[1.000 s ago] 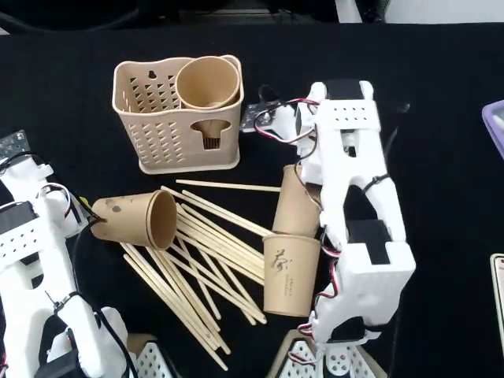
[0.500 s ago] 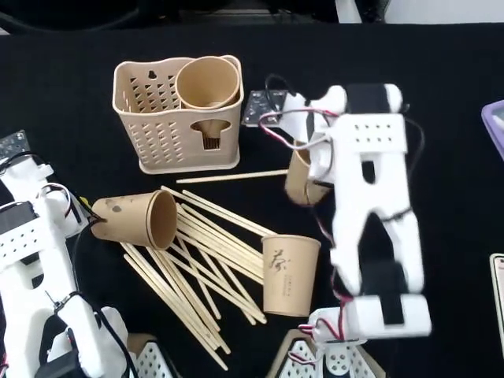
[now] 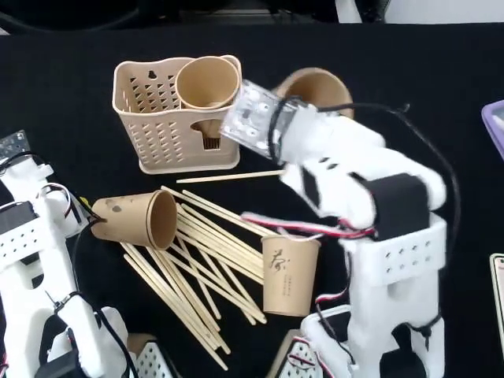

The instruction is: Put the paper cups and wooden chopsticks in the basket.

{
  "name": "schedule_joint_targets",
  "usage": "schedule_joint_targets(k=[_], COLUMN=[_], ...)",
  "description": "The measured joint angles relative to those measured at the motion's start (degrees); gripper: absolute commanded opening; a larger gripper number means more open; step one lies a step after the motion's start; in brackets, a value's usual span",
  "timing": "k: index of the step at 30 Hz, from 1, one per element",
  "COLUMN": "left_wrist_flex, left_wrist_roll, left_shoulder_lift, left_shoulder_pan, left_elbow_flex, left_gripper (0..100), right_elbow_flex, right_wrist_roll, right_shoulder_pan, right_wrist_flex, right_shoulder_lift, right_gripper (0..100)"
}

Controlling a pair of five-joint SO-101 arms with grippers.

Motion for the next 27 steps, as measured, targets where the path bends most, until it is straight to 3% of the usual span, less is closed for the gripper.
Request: schedule_joint_targets(k=[10,27], left_wrist_flex=[0.0,0.0], left_wrist_roll=[0.0,0.0], left_shoulder_lift=[0.0,0.0], left_shoulder_pan=[0.0,0.0], left_elbow_flex=[0.0,0.0], left_gripper=[22,22], right_elbow_flex=[-10.1,-32.2], right_wrist_roll=[-10.3,-9.0], right_shoulder_pan=[-9.8,-10.6], right_wrist_flex=[-8.6,-1.1], right_shoulder_lift=[7.5,37.5], right_gripper=[1.1,1.1])
